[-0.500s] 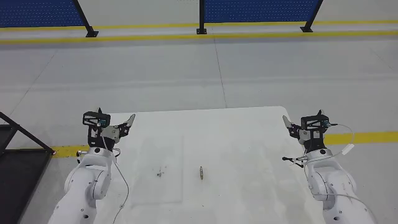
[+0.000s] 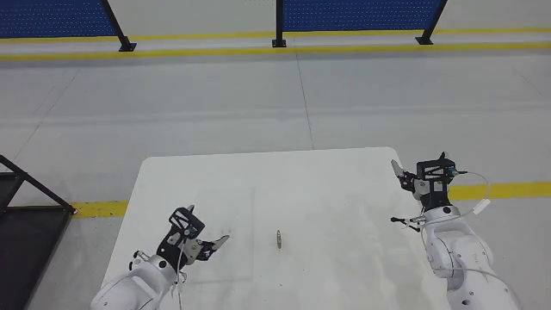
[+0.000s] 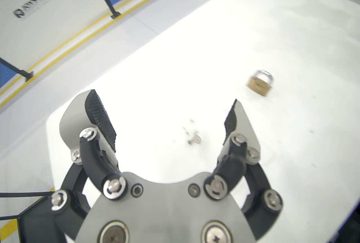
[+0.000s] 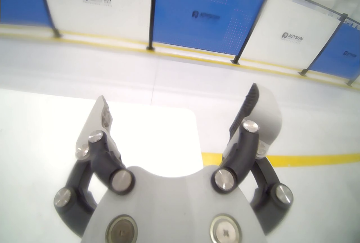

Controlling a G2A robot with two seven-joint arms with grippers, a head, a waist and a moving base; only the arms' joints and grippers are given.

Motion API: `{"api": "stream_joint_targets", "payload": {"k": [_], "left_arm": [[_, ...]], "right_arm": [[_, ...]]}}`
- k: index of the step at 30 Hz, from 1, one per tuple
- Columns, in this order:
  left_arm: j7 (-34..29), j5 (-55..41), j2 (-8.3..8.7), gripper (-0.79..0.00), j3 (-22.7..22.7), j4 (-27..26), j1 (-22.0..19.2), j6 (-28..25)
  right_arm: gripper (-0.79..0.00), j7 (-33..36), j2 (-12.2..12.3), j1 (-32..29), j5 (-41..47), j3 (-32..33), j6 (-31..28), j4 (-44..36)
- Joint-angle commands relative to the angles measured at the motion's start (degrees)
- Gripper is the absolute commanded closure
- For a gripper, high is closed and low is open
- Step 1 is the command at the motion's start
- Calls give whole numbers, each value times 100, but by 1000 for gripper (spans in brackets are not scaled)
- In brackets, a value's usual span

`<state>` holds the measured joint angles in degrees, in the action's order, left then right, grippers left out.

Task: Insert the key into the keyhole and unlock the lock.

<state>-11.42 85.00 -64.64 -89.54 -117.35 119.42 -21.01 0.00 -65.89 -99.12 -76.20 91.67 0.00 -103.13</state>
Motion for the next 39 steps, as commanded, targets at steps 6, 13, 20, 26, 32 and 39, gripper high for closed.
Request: {"api": "stream_joint_targets", "payload": {"k": [6,13,20,26,32,39], "left_arm": [[-1714,-75,-86,-785,751,18,-439,642],[-2655,473,-155,-785,1250,156,-965,1448],[-2655,473,-155,-785,1250,156,-965,1448],[-2918,306,-175,-785,1325,296,-1028,1505],[-3413,563,-267,-536,1801,492,-1280,2181],[-3824,694,-356,-379,2145,831,-1646,2573]], "right_arm": [[-785,0,0,0,0,0,0,0],[-785,0,0,0,0,0,0,0],[-785,0,0,0,0,0,0,0],[-785,0,0,0,0,0,0,0],[-785,0,0,0,0,0,0,0],[-785,0,0,0,0,0,0,0]]}}
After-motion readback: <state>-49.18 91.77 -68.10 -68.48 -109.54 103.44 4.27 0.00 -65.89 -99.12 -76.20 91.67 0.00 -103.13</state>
